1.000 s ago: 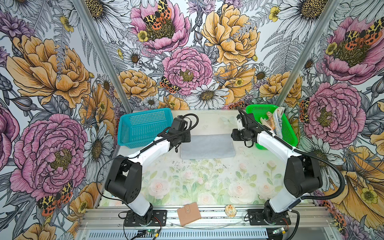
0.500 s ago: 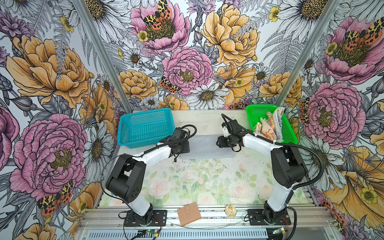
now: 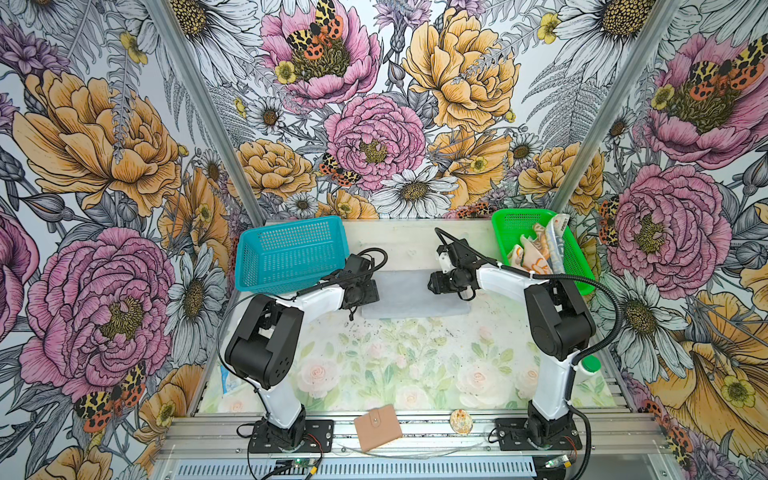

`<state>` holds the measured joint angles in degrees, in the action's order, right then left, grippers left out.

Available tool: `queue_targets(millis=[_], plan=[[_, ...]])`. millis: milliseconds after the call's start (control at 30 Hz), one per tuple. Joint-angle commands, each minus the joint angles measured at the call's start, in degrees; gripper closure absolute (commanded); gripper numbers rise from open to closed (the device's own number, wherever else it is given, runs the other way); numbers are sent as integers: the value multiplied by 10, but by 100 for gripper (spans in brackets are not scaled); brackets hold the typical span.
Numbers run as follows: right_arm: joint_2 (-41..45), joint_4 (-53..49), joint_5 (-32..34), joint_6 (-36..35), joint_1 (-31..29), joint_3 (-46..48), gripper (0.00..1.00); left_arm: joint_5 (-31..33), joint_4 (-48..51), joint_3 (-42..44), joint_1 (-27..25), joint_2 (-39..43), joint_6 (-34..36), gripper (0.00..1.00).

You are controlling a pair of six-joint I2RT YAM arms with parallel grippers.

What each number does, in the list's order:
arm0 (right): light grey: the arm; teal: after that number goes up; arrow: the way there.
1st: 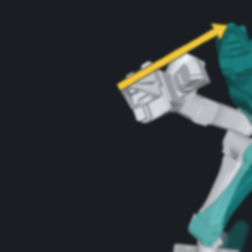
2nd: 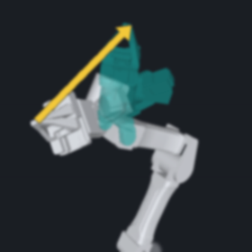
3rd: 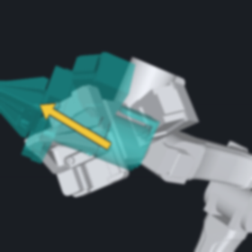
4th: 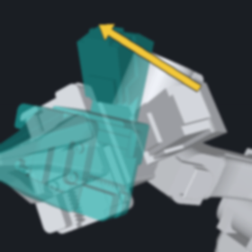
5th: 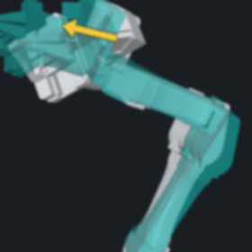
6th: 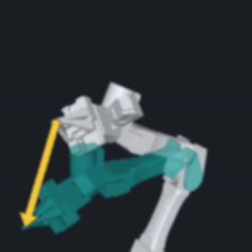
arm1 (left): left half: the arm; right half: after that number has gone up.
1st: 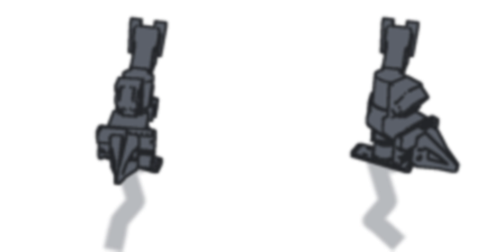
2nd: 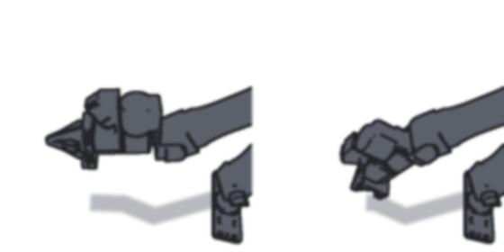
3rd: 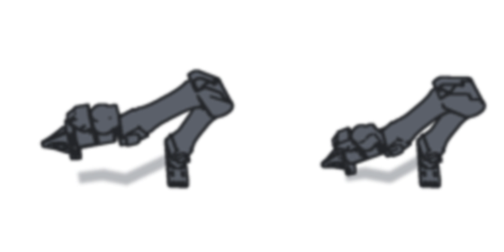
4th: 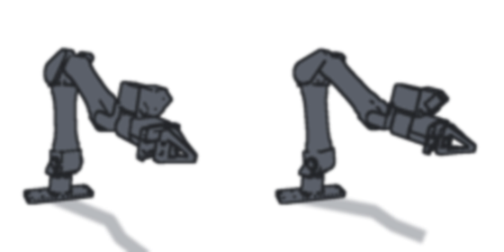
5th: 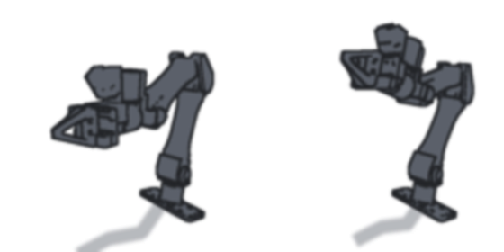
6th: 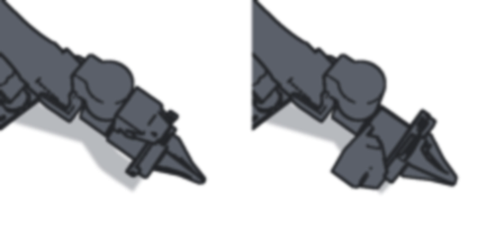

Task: Fold and stack the towels
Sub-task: 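Release the folded towel and raise both grippers above it, then grasp the end of the folded grey towel nearest the left gripper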

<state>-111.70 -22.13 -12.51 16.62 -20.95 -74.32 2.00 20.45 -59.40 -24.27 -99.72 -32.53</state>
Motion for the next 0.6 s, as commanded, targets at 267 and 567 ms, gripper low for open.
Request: queue_targets(millis=[267,567], plan=[[17,109,-21,11,26,59,42,-18,-24,-32,-8,-62,-26,31],[-12,112,-25,27,24,50,42,-20,-29,-38,-24,-83,-39,44]])
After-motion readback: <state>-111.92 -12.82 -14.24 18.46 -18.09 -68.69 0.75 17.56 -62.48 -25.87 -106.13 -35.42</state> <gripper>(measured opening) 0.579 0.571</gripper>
